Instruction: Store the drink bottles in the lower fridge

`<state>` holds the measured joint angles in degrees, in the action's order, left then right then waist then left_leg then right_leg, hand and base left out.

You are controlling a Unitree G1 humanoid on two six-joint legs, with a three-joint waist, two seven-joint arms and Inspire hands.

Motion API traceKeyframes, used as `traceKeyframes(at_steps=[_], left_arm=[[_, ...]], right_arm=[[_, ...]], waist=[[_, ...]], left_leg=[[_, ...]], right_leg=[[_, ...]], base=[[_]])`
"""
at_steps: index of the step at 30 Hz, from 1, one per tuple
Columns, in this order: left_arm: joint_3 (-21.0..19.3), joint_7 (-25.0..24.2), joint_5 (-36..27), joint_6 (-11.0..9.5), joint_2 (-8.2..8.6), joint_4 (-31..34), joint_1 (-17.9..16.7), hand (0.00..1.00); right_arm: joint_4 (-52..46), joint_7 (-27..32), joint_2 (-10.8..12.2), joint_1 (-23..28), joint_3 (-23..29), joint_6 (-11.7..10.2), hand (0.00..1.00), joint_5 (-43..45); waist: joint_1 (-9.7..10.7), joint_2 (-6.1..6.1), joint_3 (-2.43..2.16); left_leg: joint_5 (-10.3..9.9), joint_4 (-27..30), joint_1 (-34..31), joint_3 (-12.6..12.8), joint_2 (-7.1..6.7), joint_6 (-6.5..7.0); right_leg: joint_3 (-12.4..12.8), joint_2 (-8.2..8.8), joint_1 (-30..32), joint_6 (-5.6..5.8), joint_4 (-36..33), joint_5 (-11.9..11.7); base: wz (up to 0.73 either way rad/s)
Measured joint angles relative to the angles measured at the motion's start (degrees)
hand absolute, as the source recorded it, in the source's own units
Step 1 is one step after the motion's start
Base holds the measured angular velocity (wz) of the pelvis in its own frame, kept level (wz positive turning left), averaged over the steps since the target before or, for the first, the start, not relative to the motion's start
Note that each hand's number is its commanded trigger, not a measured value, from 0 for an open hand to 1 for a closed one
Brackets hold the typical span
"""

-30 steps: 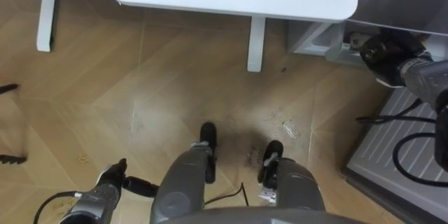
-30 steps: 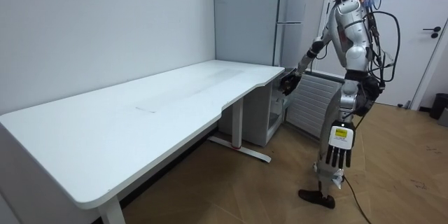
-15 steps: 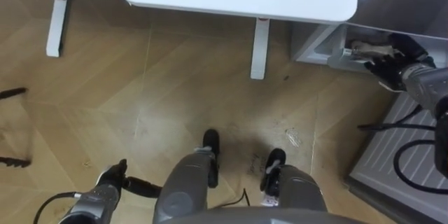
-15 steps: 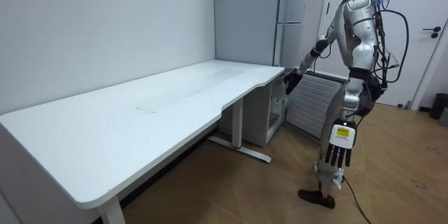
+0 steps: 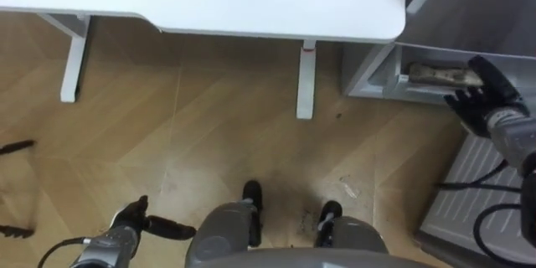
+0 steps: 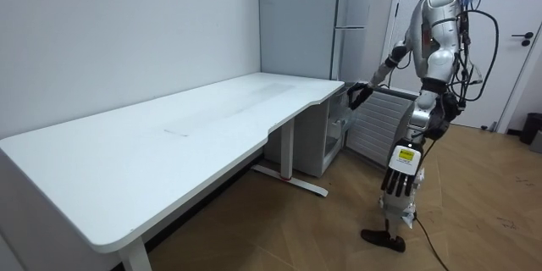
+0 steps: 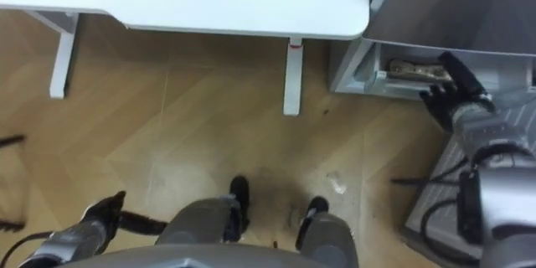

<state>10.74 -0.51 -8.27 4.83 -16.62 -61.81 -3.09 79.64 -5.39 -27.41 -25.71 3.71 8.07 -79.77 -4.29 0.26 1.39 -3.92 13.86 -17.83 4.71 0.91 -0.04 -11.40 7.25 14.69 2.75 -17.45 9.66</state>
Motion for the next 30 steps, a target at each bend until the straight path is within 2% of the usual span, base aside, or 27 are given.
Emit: traceKeyframes(at_steps=[2,3,5,8,14,17,20,26,27,30], left_arm=[[-0.9,-0.2,-0.1,-0.1,-0.01,0.0,-0.8,0.00],[-1.5,-0.2,-0.1,-0.1,0.03,0.1,-1.4,0.00],[-1.6,-0.1,-0.1,-0.2,0.04,0.2,-2.7,0.00],[-1.8,-0.1,0.2,-0.6,0.04,0.3,-3.0,0.00],[-2.8,0.0,0.2,-1.8,0.00,0.3,-3.2,0.00],[-2.7,0.0,0.3,-1.6,0.05,0.2,-3.3,0.00],[-2.7,0.0,0.3,-1.4,0.05,0.2,-3.3,0.00],[-2.7,-0.1,0.4,-1.3,0.06,0.2,-2.9,0.00],[-2.7,-0.1,0.4,-1.3,0.06,0.2,-2.9,0.00],[-2.7,-0.1,0.4,-1.3,0.06,0.0,-2.9,0.00]], right_arm=[[0.0,-0.7,0.5,2.2,0.0,0.0,0.00,1.2],[-0.1,-1.0,0.9,3.7,0.0,0.0,0.00,1.7],[-2.0,-1.0,2.2,6.8,-0.1,-0.7,0.00,2.1],[-3.6,-1.0,2.9,9.2,-0.1,-1.1,0.00,2.0],[-4.2,-1.0,3.5,10.0,0.0,-2.7,0.00,0.9],[-4.3,-0.7,3.6,10.0,1.0,-3.1,0.00,0.1],[-4.3,-0.2,3.6,10.0,4.0,-3.1,0.00,-2.1],[-4.2,0.9,3.7,8.2,4.8,-3.2,0.00,-5.7],[-4.2,0.9,3.8,8.1,5.1,-3.2,0.00,-5.9],[-4.2,1.0,3.8,7.3,5.7,-3.3,0.00,-7.8]], waist=[[0.1,-0.11,-0.26],[0.5,-0.18,-0.68],[1.0,-0.22,-0.84],[1.1,-0.21,-1.02],[1.0,0.06,-0.97],[1.2,1.04,-0.94],[1.3,2.00,-1.16],[1.6,1.97,-1.08],[1.7,1.93,-1.06],[1.8,1.56,-0.50]], left_leg=[[-0.2,-0.5,1.5,0.1,0.23,-0.23],[-0.3,-0.5,2.1,0.1,0.38,-0.33],[-0.9,-0.5,3.8,0.1,0.52,-0.45],[-1.2,-0.5,4.9,0.2,0.55,-0.46],[-1.4,-0.7,6.1,0.4,0.61,-0.54],[-1.9,-0.2,6.0,0.5,0.66,-0.51],[-2.0,0.1,5.0,0.5,0.49,-0.43],[-2.0,1.1,2.7,0.2,0.34,-0.39],[-2.0,1.1,2.6,0.2,0.34,-0.39],[-2.0,1.2,2.4,0.1,0.34,-0.40]], right_leg=[[0.0,-0.39,-1.8,-0.03,1.3,-0.3],[-0.3,-0.60,-2.9,-0.09,2.1,-0.4],[-0.4,-0.85,-4.9,-0.06,3.1,-0.6],[-0.3,-0.96,-6.4,0.02,3.7,-0.7],[-0.1,-1.09,-7.6,0.06,4.0,-0.7],[0.1,-1.09,-7.5,0.14,3.8,-0.6],[0.2,-0.79,-6.1,0.22,2.7,-0.3],[0.0,-0.35,-3.6,0.17,0.7,0.5],[-0.1,-0.34,-3.6,0.17,0.7,0.5],[-0.1,-0.33,-3.4,0.15,0.7,0.7]], base=[[-0.02],[0.00],[0.00],[-0.02],[-0.01],[-0.01],[0.00],[0.02],[0.06],[0.00]])
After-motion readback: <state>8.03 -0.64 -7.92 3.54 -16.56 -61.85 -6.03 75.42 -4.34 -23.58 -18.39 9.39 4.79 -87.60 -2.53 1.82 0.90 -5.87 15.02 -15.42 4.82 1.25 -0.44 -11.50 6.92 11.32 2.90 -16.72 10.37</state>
